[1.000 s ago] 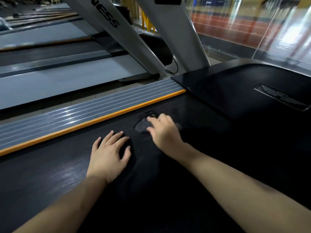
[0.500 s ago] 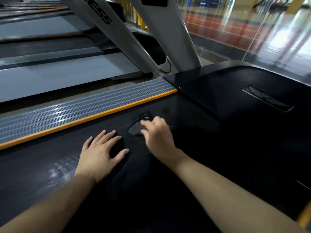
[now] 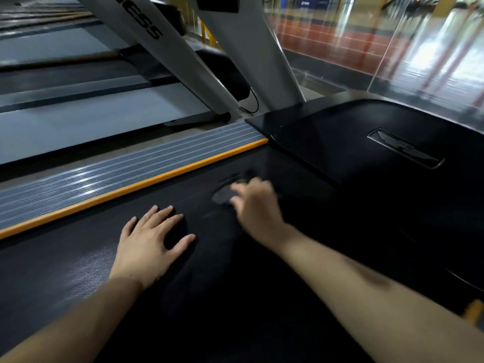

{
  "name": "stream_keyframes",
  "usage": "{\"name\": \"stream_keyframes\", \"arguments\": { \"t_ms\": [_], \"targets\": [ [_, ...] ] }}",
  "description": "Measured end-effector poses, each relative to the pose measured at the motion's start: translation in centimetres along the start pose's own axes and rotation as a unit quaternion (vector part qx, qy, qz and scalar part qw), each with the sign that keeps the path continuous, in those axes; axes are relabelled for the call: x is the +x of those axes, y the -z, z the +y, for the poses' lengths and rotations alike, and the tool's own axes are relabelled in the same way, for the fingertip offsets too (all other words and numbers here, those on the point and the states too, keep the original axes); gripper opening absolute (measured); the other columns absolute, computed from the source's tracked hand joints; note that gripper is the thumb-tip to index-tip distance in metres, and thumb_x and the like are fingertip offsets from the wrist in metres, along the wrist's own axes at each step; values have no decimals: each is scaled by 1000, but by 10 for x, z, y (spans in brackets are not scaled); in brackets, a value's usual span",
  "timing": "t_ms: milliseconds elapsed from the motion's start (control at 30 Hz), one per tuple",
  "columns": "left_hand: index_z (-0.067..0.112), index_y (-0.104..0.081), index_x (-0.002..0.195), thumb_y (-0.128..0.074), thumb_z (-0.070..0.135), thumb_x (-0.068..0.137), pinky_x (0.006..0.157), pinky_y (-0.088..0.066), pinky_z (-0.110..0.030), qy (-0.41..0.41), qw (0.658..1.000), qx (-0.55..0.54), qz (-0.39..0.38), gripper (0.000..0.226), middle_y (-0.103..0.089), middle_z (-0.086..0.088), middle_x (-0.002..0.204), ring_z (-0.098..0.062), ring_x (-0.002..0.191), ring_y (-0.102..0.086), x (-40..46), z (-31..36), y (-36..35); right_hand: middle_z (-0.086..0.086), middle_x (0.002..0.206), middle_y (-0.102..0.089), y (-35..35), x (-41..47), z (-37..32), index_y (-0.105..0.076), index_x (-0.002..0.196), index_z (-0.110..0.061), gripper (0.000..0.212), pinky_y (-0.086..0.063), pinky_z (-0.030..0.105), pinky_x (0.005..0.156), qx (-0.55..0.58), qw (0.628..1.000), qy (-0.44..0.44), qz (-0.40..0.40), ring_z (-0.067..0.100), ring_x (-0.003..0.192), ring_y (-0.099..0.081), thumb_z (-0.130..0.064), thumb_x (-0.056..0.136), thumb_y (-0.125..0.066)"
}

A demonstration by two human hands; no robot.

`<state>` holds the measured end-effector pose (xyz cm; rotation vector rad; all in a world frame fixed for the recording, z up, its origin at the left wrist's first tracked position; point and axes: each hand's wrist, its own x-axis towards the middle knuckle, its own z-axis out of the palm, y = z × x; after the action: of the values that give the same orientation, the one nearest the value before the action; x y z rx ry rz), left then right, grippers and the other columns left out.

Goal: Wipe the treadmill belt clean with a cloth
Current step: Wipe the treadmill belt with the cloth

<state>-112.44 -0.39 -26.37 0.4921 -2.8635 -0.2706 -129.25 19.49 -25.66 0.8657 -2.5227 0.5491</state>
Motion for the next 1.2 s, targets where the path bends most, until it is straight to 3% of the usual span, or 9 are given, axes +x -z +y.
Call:
{"name": "stream_keyframes", "arguments": {
  "t_ms": [167, 367, 467, 567, 700, 900, 1000, 1133, 1200],
  "targets": [
    [47, -50, 143, -22, 88, 84, 125, -14, -43, -2, 1000, 6, 2, 77, -37, 20, 159, -6, 153, -17, -1, 0, 0, 11, 95, -60, 7, 15, 32, -70, 114, -21, 31, -52, 41, 73, -16, 996, 84, -16, 36, 86, -55, -30, 85, -64],
    [46, -50, 143, -24, 89, 82, 126, -12, -43, 0, 1000, -1, 1, 79, -36, 21, 159, -6, 153, -16, 2, 1, -1, 13, 110, -57, 32, 37, 105, -68, 121, -19, 29, -48, 43, 80, -116, 980, -158, 15, 36, 97, -51, -27, 96, -57],
    [46, -50, 142, -24, 89, 81, 125, -13, -43, 1, 1000, 0, 0, 79, -37, 21, 159, -6, 153, -17, 0, 0, 0, 13, 86, -59, 19, 10, 34, -70, 98, -18, 18, -48, 41, 70, -83, 993, -64, 45, 34, 76, -54, -29, 85, -65],
    [47, -51, 142, -23, 89, 82, 125, -14, -42, 0, 1000, 6, 0, 78, -38, 20, 158, -7, 153, -18, -1, 1, 1, 8, 92, -58, 14, -17, -34, -69, 112, -22, 27, -47, 40, 71, 28, 999, 12, -28, 31, 84, -52, -29, 86, -69],
    [48, -50, 142, -22, 89, 82, 125, -14, -42, -1, 1000, 11, 0, 79, -37, 21, 159, -6, 153, -18, -1, 0, 1, 7, 93, -60, 19, -11, 1, -69, 116, -24, 32, -52, 40, 70, -12, 997, 73, -27, 32, 84, -56, -29, 85, -70],
    [45, -51, 141, -20, 89, 81, 125, -13, -43, 3, 1000, -1, 2, 81, -38, 19, 158, -6, 153, -18, 0, 2, 0, 13, 110, -56, 35, 22, 111, -65, 124, -20, 32, -48, 43, 80, -127, 978, -166, 12, 36, 96, -51, -32, 97, -54],
    [45, -51, 141, -22, 89, 81, 125, -13, -43, 2, 1000, 2, 0, 80, -38, 19, 158, -7, 153, -18, 0, 2, 1, 11, 99, -59, 26, 7, 54, -64, 108, -22, 34, -45, 44, 76, -112, 989, -96, 7, 35, 88, -53, -40, 91, -41],
    [45, -51, 142, -20, 90, 80, 125, -13, -44, 1, 1000, 4, 3, 83, -37, 19, 159, -7, 153, -18, -3, 3, 3, 4, 92, -60, 23, -26, -43, -67, 113, -28, 27, -46, 36, 71, 19, 997, 53, -57, 29, 82, -53, -35, 87, -68],
    [46, -51, 142, -20, 91, 79, 125, -13, -43, 0, 1000, 2, 3, 84, -37, 19, 159, -7, 153, -18, -2, 3, 3, 5, 90, -61, 27, -19, -25, -68, 118, -27, 32, -48, 37, 70, 21, 992, 107, -68, 30, 80, -54, -32, 87, -68]
  ]
}}
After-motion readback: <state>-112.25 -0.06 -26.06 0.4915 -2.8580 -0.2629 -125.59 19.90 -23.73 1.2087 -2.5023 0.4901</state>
